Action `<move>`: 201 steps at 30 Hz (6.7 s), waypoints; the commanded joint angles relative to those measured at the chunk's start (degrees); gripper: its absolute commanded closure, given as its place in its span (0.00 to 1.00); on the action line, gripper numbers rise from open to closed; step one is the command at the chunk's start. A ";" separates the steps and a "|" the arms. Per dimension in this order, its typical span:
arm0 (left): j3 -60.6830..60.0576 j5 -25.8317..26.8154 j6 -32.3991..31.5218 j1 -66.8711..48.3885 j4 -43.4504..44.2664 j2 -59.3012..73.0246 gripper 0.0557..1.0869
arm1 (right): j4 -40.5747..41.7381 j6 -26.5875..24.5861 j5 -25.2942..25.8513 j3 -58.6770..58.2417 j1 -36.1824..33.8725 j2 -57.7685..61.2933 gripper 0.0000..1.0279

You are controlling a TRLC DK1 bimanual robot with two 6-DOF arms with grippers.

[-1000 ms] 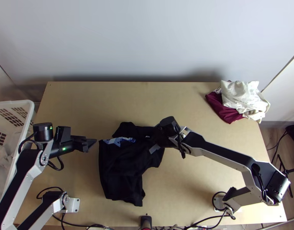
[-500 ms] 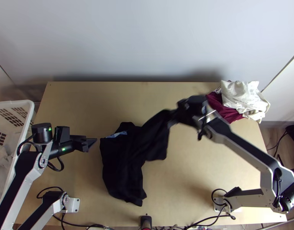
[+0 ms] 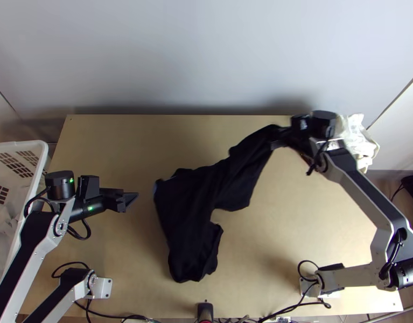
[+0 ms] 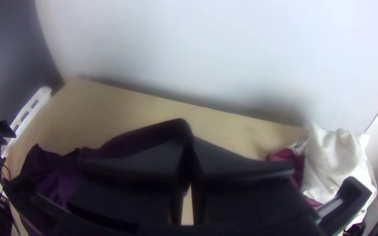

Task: Fold the t-shirt

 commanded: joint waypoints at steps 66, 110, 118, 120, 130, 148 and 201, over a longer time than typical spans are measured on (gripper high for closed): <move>-2.16 -23.83 -8.06 -53.04 10.98 22.21 0.09 | -3.58 0.71 -9.02 -5.28 -16.24 -15.72 0.97; 30.62 -27.44 -5.86 -20.43 11.24 12.54 0.96 | 2.31 11.43 -6.12 0.96 -14.66 -18.19 0.97; 38.44 -30.69 -9.99 -11.20 22.49 14.91 0.96 | 4.60 13.36 1.96 13.97 -12.28 -15.11 0.97; 39.94 -30.69 -11.31 -9.44 24.25 15.00 0.96 | 4.60 14.33 3.02 17.58 -12.28 -14.32 0.97; 39.94 -30.69 -12.02 -8.48 31.81 9.90 0.96 | 4.07 17.23 4.34 30.32 -12.90 -15.55 0.97; 39.50 -29.81 -10.96 -12.70 30.93 -5.74 0.96 | -15.97 23.12 3.98 44.38 -0.59 -22.23 0.97; 10.49 -24.80 -5.86 -3.73 38.22 -22.97 0.96 | -1.47 9.41 1.44 10.10 -1.21 -34.88 0.97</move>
